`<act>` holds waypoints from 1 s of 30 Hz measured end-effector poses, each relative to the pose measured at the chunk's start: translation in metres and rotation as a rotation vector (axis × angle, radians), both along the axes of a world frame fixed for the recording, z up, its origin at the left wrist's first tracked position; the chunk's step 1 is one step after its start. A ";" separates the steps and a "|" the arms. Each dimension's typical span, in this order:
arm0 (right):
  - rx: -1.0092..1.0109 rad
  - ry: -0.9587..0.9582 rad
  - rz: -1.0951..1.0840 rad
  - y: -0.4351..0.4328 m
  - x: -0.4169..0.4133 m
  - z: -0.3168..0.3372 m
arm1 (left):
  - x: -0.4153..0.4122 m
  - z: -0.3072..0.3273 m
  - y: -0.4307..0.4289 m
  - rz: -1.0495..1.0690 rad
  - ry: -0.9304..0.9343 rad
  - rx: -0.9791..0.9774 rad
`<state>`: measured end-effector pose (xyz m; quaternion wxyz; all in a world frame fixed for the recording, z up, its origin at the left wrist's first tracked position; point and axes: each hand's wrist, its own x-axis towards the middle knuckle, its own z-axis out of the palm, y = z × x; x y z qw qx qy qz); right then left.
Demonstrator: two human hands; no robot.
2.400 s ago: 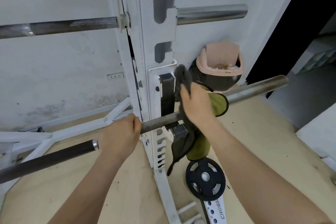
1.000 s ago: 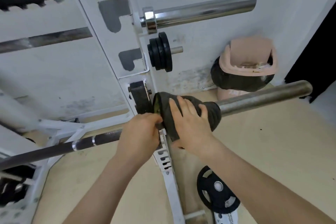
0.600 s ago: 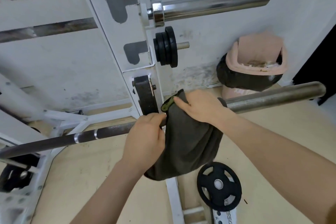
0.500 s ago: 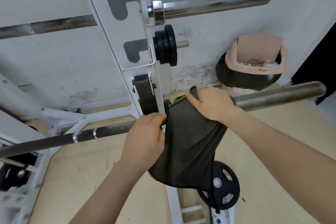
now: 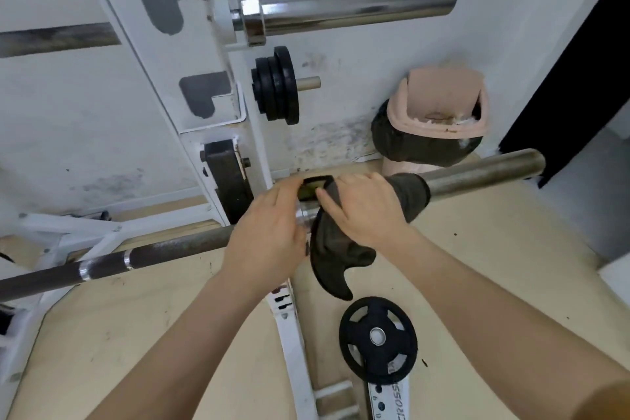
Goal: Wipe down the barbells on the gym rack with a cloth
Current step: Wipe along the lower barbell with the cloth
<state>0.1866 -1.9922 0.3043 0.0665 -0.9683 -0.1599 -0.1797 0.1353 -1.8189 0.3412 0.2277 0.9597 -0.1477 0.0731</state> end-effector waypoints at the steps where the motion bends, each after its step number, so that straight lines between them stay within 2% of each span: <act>1: -0.019 -0.002 -0.034 -0.020 0.005 0.001 | 0.002 -0.004 -0.003 -0.008 -0.012 0.049; 5: -0.033 0.010 -0.229 -0.097 0.017 0.003 | 0.015 -0.023 -0.018 -0.033 -0.066 0.452; 8: 0.022 0.059 -0.421 -0.141 0.025 0.005 | 0.024 -0.027 -0.026 -0.001 -0.077 0.581; 11: 0.087 0.085 -0.523 -0.133 0.028 0.006 | 0.042 -0.019 -0.028 -0.013 0.054 0.591; 13: 0.048 0.048 -0.420 -0.083 0.024 0.003 | 0.063 -0.005 -0.024 -0.091 0.297 0.511; 15: 0.012 0.078 -0.252 -0.016 0.009 -0.002 | 0.079 0.007 -0.024 -0.145 0.536 0.520; 16: 0.032 0.075 -0.193 0.008 0.000 -0.005 | 0.079 0.009 -0.026 -0.147 0.542 0.571; 18: 0.051 0.028 -0.099 0.019 -0.002 -0.007 | 0.069 0.002 -0.027 -0.077 0.324 0.684; 20: 0.023 -0.003 -0.035 -0.014 0.006 -0.010 | 0.047 -0.003 -0.030 -0.022 0.116 0.725; 21: 0.016 -0.016 -0.042 -0.038 0.009 -0.010 | 0.041 -0.004 -0.032 -0.028 0.089 0.721; 23: 0.019 -0.087 -0.128 -0.087 0.015 -0.008 | 0.046 -0.001 -0.032 -0.083 0.183 0.706; 27: 0.069 -0.056 -0.427 -0.162 0.033 -0.007 | 0.080 0.015 -0.023 -0.192 0.628 0.576; 28: 0.085 -0.026 -0.508 -0.169 0.036 -0.006 | 0.080 0.013 -0.028 -0.183 0.605 0.570; 30: 0.128 -0.019 -0.605 -0.161 0.040 -0.006 | 0.066 -0.001 -0.051 -0.145 0.353 0.610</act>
